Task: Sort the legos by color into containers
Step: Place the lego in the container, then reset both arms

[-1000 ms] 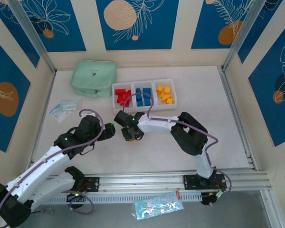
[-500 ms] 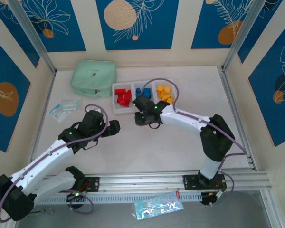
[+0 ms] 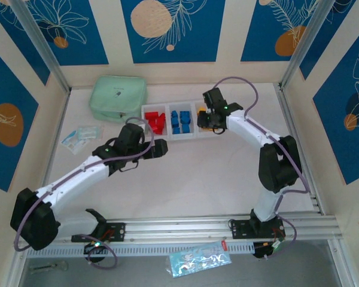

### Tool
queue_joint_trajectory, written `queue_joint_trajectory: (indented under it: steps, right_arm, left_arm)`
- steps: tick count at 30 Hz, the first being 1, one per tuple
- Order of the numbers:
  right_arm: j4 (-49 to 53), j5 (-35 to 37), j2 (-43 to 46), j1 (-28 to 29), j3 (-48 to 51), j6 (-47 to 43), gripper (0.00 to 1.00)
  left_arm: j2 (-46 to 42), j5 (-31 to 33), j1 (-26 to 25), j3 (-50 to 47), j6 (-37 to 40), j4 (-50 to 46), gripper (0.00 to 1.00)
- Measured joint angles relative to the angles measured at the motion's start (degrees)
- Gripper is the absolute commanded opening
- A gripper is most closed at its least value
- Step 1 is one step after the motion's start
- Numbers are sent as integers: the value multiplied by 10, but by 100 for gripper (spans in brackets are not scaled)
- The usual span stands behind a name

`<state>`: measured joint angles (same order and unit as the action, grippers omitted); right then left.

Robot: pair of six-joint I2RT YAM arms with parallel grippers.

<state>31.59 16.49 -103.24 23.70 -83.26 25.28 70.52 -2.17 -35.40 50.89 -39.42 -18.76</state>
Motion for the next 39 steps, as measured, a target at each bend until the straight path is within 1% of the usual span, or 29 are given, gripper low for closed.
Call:
queue_joint_trajectory:
  steps: [7,9,11,12,14,24,26,28,30,32,35,37,39]
  right_arm:
    - [6,-2,-111,-36,-123,-30,25]
    - [12,-2,-139,-43,-150,-35,28]
    - [16,-2,-163,-49,-171,-40,29]
    - [19,-2,-172,-51,-179,-42,31]
    - [23,-2,-183,-54,-188,-45,40]
    - [26,-6,-181,-54,-183,-55,60]
    - [22,-11,-158,-55,-161,-54,65]
    - [16,-17,-116,-58,-122,-52,72]
    - [8,-22,-61,-61,-78,-50,79]
    - [-5,-29,-6,-70,-42,-43,87]
    - [-52,-44,95,-98,41,-35,100]
    - [-84,-47,163,-122,108,-30,99]
    - [-112,-44,221,-147,175,-30,99]
  left_arm:
    - [39,-9,0,24,10,29,99]
    - [48,-9,0,30,10,33,99]
    - [54,-9,0,33,10,34,99]
    - [56,-9,0,33,10,35,99]
    - [57,-9,0,33,10,35,99]
    - [59,-8,1,33,10,35,99]
    - [58,-8,2,33,10,35,99]
    - [56,-5,3,33,10,34,99]
    - [45,2,8,33,14,32,99]
    - [26,10,17,33,21,28,99]
    - [-14,33,45,32,39,19,99]
    - [-43,60,70,29,55,11,99]
    - [-72,103,100,20,78,7,99]
